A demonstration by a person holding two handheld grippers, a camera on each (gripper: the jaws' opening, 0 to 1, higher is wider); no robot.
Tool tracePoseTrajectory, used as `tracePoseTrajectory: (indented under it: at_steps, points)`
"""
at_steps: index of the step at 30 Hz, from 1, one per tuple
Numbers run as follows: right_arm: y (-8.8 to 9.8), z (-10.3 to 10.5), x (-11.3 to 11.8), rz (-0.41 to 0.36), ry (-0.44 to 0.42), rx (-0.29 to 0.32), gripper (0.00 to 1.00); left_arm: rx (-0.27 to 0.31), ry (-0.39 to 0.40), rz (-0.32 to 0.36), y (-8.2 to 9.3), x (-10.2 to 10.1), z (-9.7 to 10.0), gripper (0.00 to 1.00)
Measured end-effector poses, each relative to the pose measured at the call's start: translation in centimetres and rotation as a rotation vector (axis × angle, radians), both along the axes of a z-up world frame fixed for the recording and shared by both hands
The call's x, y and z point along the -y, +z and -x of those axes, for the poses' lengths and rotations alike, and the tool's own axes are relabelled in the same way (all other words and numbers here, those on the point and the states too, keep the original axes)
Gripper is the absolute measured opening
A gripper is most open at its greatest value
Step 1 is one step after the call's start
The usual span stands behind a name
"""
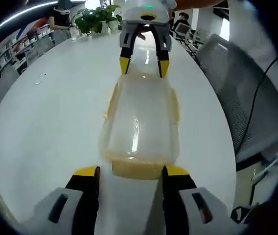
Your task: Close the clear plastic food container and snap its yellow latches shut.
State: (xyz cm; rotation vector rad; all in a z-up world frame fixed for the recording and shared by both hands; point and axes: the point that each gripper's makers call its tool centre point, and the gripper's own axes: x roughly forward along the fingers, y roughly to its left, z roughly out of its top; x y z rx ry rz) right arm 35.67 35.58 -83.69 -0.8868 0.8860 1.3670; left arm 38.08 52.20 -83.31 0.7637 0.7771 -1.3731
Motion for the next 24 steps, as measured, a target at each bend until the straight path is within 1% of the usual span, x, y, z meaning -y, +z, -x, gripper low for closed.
tracePoseTrajectory:
  at_steps: [5,11,13,14,16,21,24]
  points:
    - [0.0,-0.1,-0.1,-0.010,-0.009,-0.001,0.48,0.001,-0.012,-0.001,0.0,0.1,0.1,0.50]
    - [0.1,-0.4,-0.1,-0.015,-0.021,0.001,0.44,0.000,-0.049,-0.012,0.1,0.4,0.6,0.44]
    - [0.1,-0.4,-0.1,-0.017,-0.022,0.001,0.40,0.001,-0.059,-0.016,0.0,0.5,0.7,0.42]
    - [0.0,-0.4,0.0,-0.015,-0.024,0.001,0.40,-0.004,-0.059,-0.018,0.0,0.5,0.8,0.41]
    - [-0.2,-0.4,-0.1,-0.014,-0.024,0.001,0.40,0.003,-0.089,-0.022,0.1,0.6,1.0,0.40]
    - [-0.1,-0.3,-0.2,-0.013,-0.033,0.001,0.40,0.006,-0.092,-0.036,0.0,0.6,1.0,0.40]
    - [-0.2,-0.3,-0.3,-0.002,-0.036,0.002,0.40,0.011,-0.106,-0.029,0.1,0.5,1.1,0.40]
